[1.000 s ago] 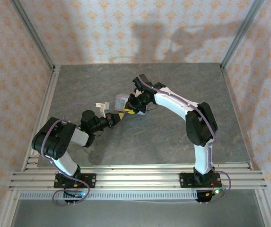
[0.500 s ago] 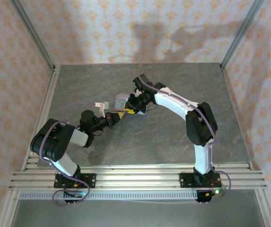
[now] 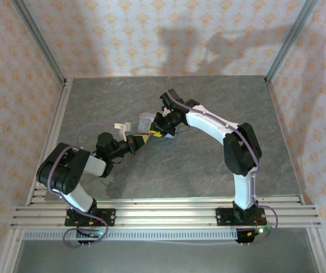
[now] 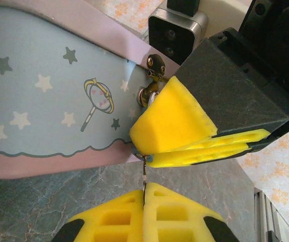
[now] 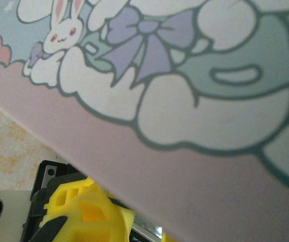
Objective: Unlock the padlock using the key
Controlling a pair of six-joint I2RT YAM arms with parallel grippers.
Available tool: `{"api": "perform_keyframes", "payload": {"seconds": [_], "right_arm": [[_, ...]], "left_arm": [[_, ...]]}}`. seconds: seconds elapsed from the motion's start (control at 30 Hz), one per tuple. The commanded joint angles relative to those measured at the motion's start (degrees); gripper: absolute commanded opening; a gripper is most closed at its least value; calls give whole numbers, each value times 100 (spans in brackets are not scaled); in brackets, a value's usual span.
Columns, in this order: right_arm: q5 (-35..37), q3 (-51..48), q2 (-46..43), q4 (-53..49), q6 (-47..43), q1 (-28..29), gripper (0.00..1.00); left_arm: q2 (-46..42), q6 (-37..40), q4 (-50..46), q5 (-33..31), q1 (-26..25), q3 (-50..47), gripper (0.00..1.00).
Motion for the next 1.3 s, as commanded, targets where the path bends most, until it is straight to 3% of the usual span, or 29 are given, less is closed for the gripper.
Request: {"api": "perform_keyframes", "payload": {"seconds": [0.0,1.27], "right_arm": [[-185,-88,-166,300,164,-40,0],[-684,-167,-170,514,653,-76,0]], "left_arm": [[-4,89,459,-144,17,-48,0],[232,410,599,-370,-31,125,0]]}}
